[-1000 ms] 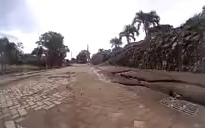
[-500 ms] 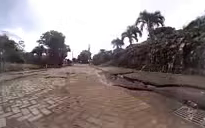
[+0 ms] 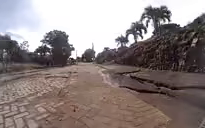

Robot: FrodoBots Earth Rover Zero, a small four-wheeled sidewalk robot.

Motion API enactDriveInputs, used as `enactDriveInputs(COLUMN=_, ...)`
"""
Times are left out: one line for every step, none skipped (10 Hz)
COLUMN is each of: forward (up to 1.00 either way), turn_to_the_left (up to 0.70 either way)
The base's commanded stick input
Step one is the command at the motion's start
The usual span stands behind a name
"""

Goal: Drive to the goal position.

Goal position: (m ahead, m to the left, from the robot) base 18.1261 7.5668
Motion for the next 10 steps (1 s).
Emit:
enactDriveInputs(forward=0.7, turn_to_the_left=0.0)
enactDriveInputs(forward=0.7, turn_to_the_left=0.0)
enactDriveInputs(forward=0.7, turn_to_the_left=0.0)
enactDriveInputs(forward=0.7, turn_to_the_left=0.0)
enactDriveInputs(forward=0.7, turn_to_the_left=0.0)
enactDriveInputs(forward=0.7, turn_to_the_left=0.0)
enactDriveInputs(forward=0.7, turn_to_the_left=0.0)
enactDriveInputs(forward=0.7, turn_to_the_left=0.07)
enactDriveInputs(forward=0.7, turn_to_the_left=0.27)
enactDriveInputs(forward=0.7, turn_to_the_left=0.23)
